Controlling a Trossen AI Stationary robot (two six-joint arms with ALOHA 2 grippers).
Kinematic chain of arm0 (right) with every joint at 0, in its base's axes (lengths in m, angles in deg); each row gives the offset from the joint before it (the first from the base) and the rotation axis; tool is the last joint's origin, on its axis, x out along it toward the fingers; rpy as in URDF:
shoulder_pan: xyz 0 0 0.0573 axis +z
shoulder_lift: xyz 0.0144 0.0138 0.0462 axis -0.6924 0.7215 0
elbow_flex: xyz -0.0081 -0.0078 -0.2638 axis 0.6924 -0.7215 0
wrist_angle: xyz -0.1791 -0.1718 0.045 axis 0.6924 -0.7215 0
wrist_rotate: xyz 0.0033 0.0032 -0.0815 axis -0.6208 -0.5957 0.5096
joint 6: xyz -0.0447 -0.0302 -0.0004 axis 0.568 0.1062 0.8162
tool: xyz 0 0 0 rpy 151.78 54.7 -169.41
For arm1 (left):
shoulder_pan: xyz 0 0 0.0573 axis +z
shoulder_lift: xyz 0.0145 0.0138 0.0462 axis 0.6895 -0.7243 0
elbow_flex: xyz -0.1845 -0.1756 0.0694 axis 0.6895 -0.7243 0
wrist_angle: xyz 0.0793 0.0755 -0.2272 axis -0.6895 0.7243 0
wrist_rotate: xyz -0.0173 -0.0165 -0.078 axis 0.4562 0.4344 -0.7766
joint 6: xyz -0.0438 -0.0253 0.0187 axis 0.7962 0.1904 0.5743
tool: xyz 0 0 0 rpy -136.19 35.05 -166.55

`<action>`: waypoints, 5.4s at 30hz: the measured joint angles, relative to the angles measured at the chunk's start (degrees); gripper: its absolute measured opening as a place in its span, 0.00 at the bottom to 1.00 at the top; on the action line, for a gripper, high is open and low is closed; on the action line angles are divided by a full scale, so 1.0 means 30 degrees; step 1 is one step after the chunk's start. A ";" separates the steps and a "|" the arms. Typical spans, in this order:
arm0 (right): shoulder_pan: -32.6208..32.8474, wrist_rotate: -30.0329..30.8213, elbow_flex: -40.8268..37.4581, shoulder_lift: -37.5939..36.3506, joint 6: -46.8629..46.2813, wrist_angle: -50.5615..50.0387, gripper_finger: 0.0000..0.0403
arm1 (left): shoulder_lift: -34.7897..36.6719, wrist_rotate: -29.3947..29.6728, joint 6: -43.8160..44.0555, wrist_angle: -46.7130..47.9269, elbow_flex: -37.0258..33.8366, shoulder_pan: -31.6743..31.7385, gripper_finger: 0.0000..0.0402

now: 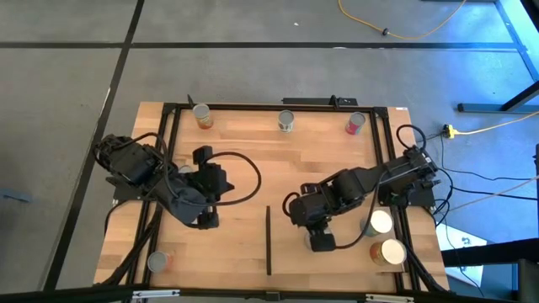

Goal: Pick and place cans onto a shelf
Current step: Put the canned cherries on the shelf

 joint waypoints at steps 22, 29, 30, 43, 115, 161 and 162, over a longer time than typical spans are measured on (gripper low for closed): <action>0.0189 0.1568 0.0000 -0.0175 0.1265 0.1083 0.01 | -0.0015 -0.0164 0.0437 0.0000 0.0000 0.0000 0.00; 0.0189 0.1305 0.0007 -0.0175 0.2162 0.3205 0.01 | -0.0015 -0.0174 0.0430 0.0000 0.0000 0.0000 0.00; 0.0189 0.1059 0.0007 -0.0179 0.2164 0.3413 0.01 | -0.0015 -0.0175 0.0382 0.0000 0.0000 0.0000 0.00; 0.0311 -0.0493 0.0015 0.0085 0.2579 0.3089 0.01 | -0.0015 -0.0175 0.0335 -0.0007 0.0000 0.0000 0.00; 0.2849 0.1432 -0.0160 -0.0838 -0.3446 -0.4303 0.01 | -0.0022 -0.0546 0.0940 0.0000 -0.0015 0.0000 0.00; 0.3955 0.0396 0.1698 0.0517 -0.0347 -0.1029 0.01 | -0.0022 -0.0532 0.1880 0.0000 -0.0015 0.0000 0.00; 0.3948 0.0395 0.1698 0.0517 -0.0522 -0.1293 0.01 | -0.0022 -0.0532 0.1877 0.0000 -0.0015 0.0000 0.00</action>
